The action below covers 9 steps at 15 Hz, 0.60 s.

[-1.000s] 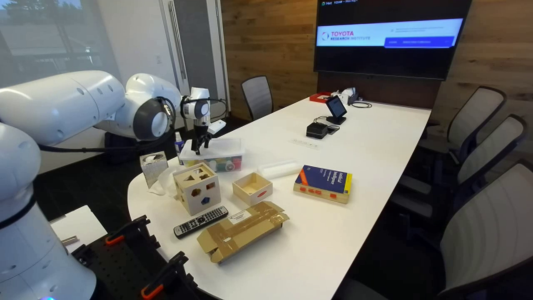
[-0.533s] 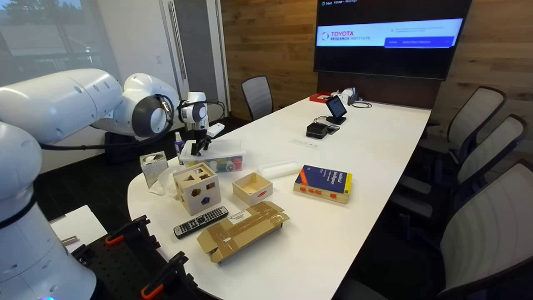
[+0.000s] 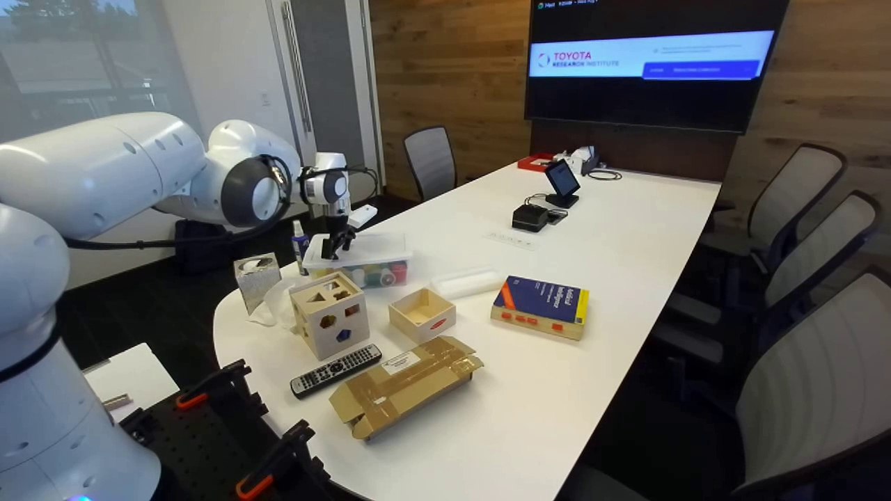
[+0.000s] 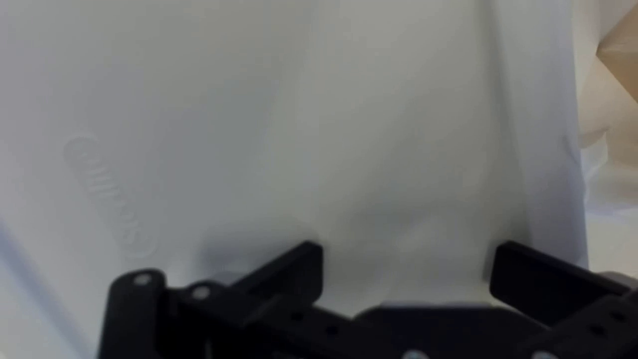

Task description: Remove the blue block from the wooden box, put it in the lunchbox and close the lunchbox with the white lid

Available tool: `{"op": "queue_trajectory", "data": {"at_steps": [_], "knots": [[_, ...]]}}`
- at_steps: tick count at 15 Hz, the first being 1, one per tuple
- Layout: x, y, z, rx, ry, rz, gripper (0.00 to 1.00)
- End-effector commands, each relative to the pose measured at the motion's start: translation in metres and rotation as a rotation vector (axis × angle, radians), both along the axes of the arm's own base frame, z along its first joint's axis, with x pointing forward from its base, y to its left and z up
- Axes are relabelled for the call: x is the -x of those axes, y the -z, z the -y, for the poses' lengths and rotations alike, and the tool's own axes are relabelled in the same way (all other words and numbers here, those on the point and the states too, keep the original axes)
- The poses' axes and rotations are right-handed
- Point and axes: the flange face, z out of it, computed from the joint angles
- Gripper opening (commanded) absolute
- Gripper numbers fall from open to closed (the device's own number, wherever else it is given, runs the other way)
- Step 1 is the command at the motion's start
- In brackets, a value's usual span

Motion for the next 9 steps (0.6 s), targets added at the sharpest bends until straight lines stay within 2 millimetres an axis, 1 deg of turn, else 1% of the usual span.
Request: {"op": "queue_trajectory", "data": {"at_steps": [1,7,9], "knots": [[-0.018,-0.017,0.022,0.026,0.052,0.009,1.00],[-0.054,-0.084,0.045,-0.026,0.136,0.091,1.00],[-0.064,-0.113,0.055,-0.025,0.180,0.114,1.00]]}}
